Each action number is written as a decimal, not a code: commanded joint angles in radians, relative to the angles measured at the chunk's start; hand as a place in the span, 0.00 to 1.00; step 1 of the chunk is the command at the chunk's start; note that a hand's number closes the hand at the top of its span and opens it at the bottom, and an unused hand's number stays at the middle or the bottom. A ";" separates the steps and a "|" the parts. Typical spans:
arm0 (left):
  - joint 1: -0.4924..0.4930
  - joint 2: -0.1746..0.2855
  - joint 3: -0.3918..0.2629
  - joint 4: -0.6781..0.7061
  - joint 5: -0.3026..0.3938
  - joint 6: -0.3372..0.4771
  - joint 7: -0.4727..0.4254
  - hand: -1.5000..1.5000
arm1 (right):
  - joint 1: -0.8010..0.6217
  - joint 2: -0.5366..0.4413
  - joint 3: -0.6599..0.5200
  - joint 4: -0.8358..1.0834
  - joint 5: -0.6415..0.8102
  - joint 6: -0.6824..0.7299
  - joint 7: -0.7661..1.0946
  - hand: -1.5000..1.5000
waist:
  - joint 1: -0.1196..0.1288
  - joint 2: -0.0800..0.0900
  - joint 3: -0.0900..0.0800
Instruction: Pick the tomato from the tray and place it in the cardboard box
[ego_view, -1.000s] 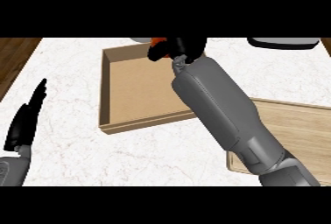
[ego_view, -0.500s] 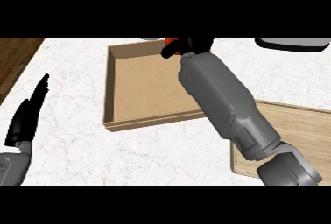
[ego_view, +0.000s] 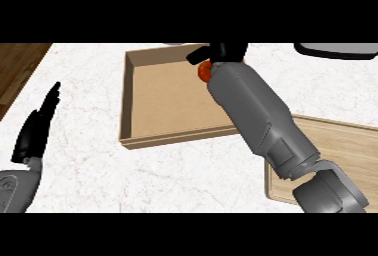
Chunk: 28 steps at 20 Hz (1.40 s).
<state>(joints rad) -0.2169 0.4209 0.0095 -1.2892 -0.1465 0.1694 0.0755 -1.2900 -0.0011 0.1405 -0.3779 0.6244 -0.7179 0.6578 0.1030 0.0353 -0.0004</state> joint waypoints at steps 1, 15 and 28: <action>0.037 0.004 0.005 -0.014 0.001 -0.003 -0.014 0.50 | -0.019 0.001 -0.027 0.008 -0.013 -0.133 -0.088 0.00 | -0.004 -0.006 0.000; 0.090 0.003 0.059 -0.023 -0.003 0.010 0.014 0.50 | 0.190 0.001 -0.077 -0.281 -0.175 -0.296 -0.307 0.00 | -0.101 -0.039 0.001; 0.156 0.012 0.100 -0.050 0.001 0.011 -0.001 0.50 | 0.761 -0.224 0.074 -1.019 -0.084 -0.068 -0.077 0.00 | -0.160 -0.057 0.000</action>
<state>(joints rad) -0.0618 0.4302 0.1056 -1.3138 -0.1451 0.1818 0.0563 -0.6917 -0.1489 0.1821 -1.1701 0.5403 -0.8651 0.5361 -0.0474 -0.0186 -0.0006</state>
